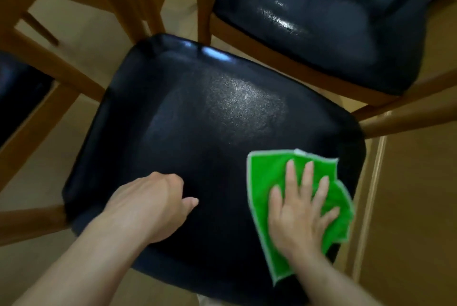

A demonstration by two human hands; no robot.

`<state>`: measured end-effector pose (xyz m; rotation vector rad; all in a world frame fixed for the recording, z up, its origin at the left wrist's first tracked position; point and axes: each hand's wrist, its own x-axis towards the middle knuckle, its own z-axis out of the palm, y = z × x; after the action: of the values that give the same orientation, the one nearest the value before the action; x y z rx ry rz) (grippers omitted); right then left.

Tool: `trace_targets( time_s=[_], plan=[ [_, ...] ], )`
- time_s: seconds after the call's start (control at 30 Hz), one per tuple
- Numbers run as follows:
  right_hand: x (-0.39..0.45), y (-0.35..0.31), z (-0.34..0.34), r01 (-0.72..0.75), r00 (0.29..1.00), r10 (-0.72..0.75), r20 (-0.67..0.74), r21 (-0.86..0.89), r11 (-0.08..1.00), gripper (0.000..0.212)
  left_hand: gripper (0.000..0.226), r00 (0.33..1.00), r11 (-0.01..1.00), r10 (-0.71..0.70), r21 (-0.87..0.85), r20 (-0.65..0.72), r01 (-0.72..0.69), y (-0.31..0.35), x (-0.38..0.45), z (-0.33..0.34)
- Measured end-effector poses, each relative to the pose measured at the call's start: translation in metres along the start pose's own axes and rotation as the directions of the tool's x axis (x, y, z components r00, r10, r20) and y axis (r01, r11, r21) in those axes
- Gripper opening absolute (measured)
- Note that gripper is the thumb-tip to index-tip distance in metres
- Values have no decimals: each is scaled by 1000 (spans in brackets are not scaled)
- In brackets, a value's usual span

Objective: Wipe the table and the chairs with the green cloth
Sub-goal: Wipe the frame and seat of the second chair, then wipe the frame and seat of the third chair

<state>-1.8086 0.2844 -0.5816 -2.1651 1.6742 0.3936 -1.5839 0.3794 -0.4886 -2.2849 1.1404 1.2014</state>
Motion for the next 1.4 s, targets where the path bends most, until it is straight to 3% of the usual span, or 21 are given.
trace_targets(
  time_s=[0.1,0.2,0.33,0.43,0.53,0.63,0.73,0.83,0.87,0.93,1.07,1.13,1.17,1.27,1.33,1.4],
  plan=[
    [62,2,-29,-141,976,158,-148,121,983,58,38,1000,1000,10,5,-26,-10,-4,3,2],
    [61,7,-33,-210,958,237,-161,172,962,58,38,998,1000,19,9,-52,-19,-3,5,4],
    [5,5,-25,-507,856,514,51,278,816,61,37,995,999,44,19,-85,-42,7,1,8],
    [-22,-4,-32,-569,822,541,176,224,791,61,36,984,997,82,17,-158,-81,23,-3,15],
    [-31,-2,-51,-512,858,488,160,187,838,52,33,980,994,102,-31,-173,-109,37,-9,25],
    [-33,-12,-77,-441,897,404,178,397,805,32,27,990,946,120,-296,-68,-135,57,-16,32],
    [-34,-29,-107,-249,968,176,178,732,633,16,18,984,715,165,-679,-65,-165,97,-23,25],
    [-30,-21,-154,-117,992,14,123,889,443,13,23,971,422,119,-875,-208,-239,138,-31,1],
    [-28,-12,-170,-83,993,-40,108,911,405,13,32,962,380,119,-884,-247,-274,149,-33,-8],
    [-24,10,-200,-68,982,-135,129,922,382,32,53,935,433,145,-829,-324,-354,165,-38,-26],
    [-21,58,-247,-108,937,-237,256,858,502,86,69,815,678,241,-510,-526,-530,192,-50,-62],
    [-21,77,-264,-68,916,-293,274,826,560,98,62,734,673,288,-415,-616,-612,206,-62,-81],
    [-21,86,-271,-49,896,-344,281,833,551,94,54,701,615,302,-430,-646,-661,214,-68,-88],
    [-20,109,-291,-47,827,-479,295,884,465,57,41,670,380,333,-556,-663,-739,240,-83,-104],
    [-17,125,-302,-54,829,-472,300,882,467,47,41,641,330,337,-551,-689,-766,259,-89,-112],
    [-13,141,-312,-63,858,-424,292,877,476,46,43,611,370,313,-499,-727,-783,279,-88,-116]
  ],
)
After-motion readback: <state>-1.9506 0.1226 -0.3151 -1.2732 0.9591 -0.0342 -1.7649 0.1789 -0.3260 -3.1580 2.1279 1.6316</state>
